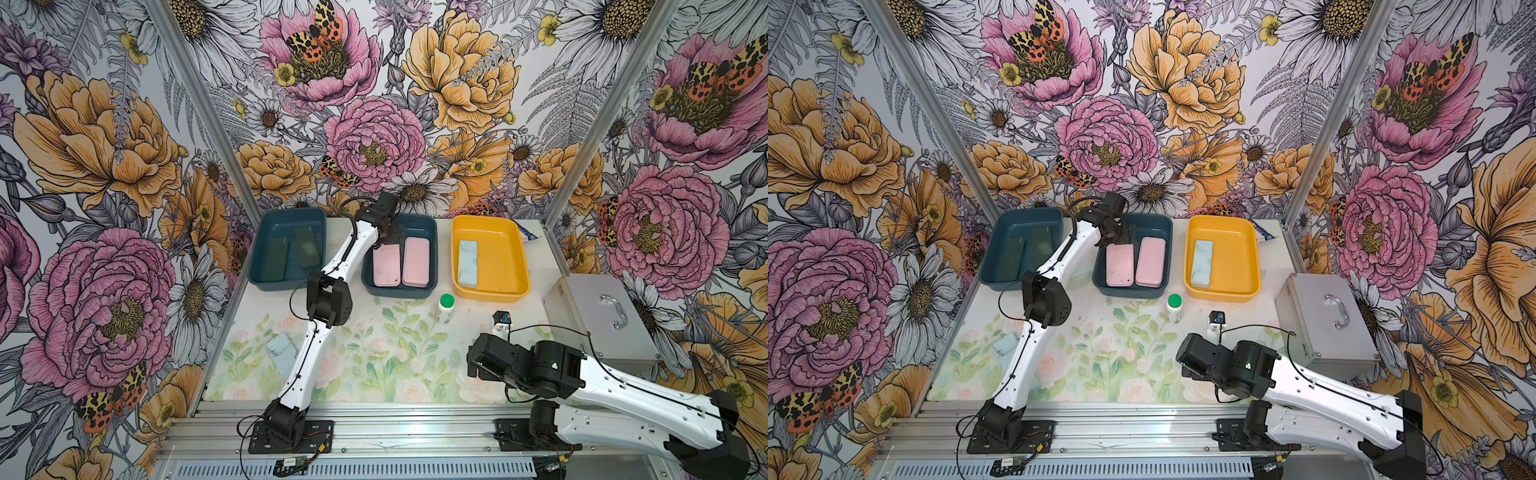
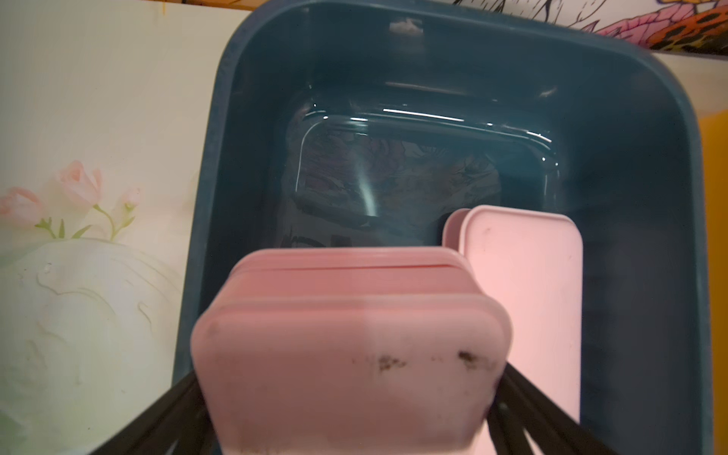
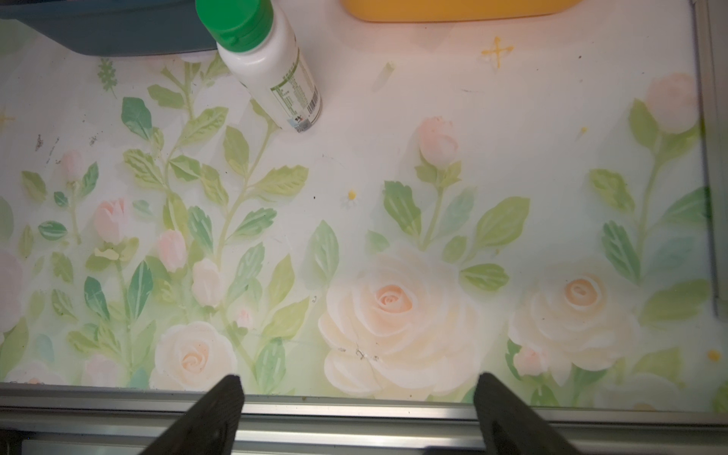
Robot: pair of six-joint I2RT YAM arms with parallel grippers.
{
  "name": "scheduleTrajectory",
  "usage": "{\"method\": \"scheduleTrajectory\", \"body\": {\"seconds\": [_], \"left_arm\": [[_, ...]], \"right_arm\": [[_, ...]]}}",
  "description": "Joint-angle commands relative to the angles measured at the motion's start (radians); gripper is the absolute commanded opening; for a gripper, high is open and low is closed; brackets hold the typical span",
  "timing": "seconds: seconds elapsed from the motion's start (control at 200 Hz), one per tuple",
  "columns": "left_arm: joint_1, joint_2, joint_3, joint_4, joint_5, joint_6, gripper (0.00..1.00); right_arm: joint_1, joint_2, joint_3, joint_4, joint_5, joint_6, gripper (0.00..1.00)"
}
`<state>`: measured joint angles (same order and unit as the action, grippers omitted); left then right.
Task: Place the pencil cases by color into the storage box
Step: Place the pencil case at the storage box.
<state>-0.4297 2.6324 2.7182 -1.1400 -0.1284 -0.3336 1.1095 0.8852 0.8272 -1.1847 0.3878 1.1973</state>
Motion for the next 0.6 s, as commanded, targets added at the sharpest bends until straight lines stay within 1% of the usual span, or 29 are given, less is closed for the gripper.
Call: {"method": "scheduleTrajectory", "body": {"seconds": [0.0, 0.05, 0.065, 0.095, 0.15, 0.19, 0.24, 0.25, 0.325, 0.375, 0.415, 0.5, 0.545, 0.555, 0.57, 0.595], "left_arm": [[-0.028, -0.023, 0.030, 0.021, -0.054, 0.065, 0.99], [-0.039, -0.014, 0.039, 0.027, -0.074, 0.087, 0.99], [-0.042, -0.012, 0.041, 0.029, -0.105, 0.092, 0.99], [-0.046, -0.006, 0.046, 0.031, -0.121, 0.100, 0.99], [-0.053, 0.006, 0.057, 0.030, -0.139, 0.113, 0.99], [-0.053, 0.014, 0.059, 0.031, -0.129, 0.107, 0.99], [-0.045, 0.023, 0.064, 0.032, -0.089, 0.092, 0.99], [-0.044, 0.025, 0.065, 0.032, -0.054, 0.089, 0.99], [-0.018, 0.044, 0.088, 0.035, 0.105, 0.046, 0.99], [0.000, 0.065, 0.117, 0.036, 0.171, 0.022, 0.91], [0.004, 0.068, 0.119, 0.036, 0.156, 0.019, 0.90], [0.002, 0.054, 0.106, 0.037, 0.084, 0.030, 0.96], [0.001, 0.051, 0.104, 0.036, 0.067, 0.041, 0.99], [0.000, 0.051, 0.103, 0.037, 0.070, 0.045, 0.98], [0.001, 0.051, 0.102, 0.038, 0.080, 0.050, 0.92], [0.004, 0.055, 0.108, 0.040, 0.105, 0.062, 0.81]], "right_arm": [[0.006, -0.014, -0.010, 0.000, 0.010, 0.018, 0.95], [0.007, -0.014, -0.011, -0.001, 0.008, 0.018, 0.95], [0.006, -0.015, -0.011, -0.001, 0.008, 0.018, 0.95], [0.007, -0.016, -0.013, -0.001, 0.007, 0.018, 0.95], [0.009, -0.015, -0.013, 0.000, 0.002, 0.017, 0.95], [0.007, -0.017, -0.012, -0.003, 0.001, 0.017, 0.95], [0.008, -0.020, -0.012, -0.006, 0.000, 0.017, 0.95], [0.008, -0.021, -0.013, -0.008, 0.000, 0.017, 0.95], [0.009, -0.030, -0.014, -0.018, 0.000, 0.023, 0.95], [0.007, -0.038, -0.019, -0.023, 0.001, 0.027, 0.95], [0.008, -0.045, -0.022, -0.026, 0.000, 0.030, 0.95], [0.009, -0.058, -0.031, -0.031, -0.002, 0.038, 0.95], [0.010, -0.066, -0.034, -0.036, -0.003, 0.041, 0.95], [0.009, -0.066, -0.035, -0.036, -0.003, 0.041, 0.95], [0.009, -0.068, -0.036, -0.036, -0.004, 0.042, 0.95], [0.009, -0.070, -0.039, -0.036, -0.004, 0.045, 0.95]]}}
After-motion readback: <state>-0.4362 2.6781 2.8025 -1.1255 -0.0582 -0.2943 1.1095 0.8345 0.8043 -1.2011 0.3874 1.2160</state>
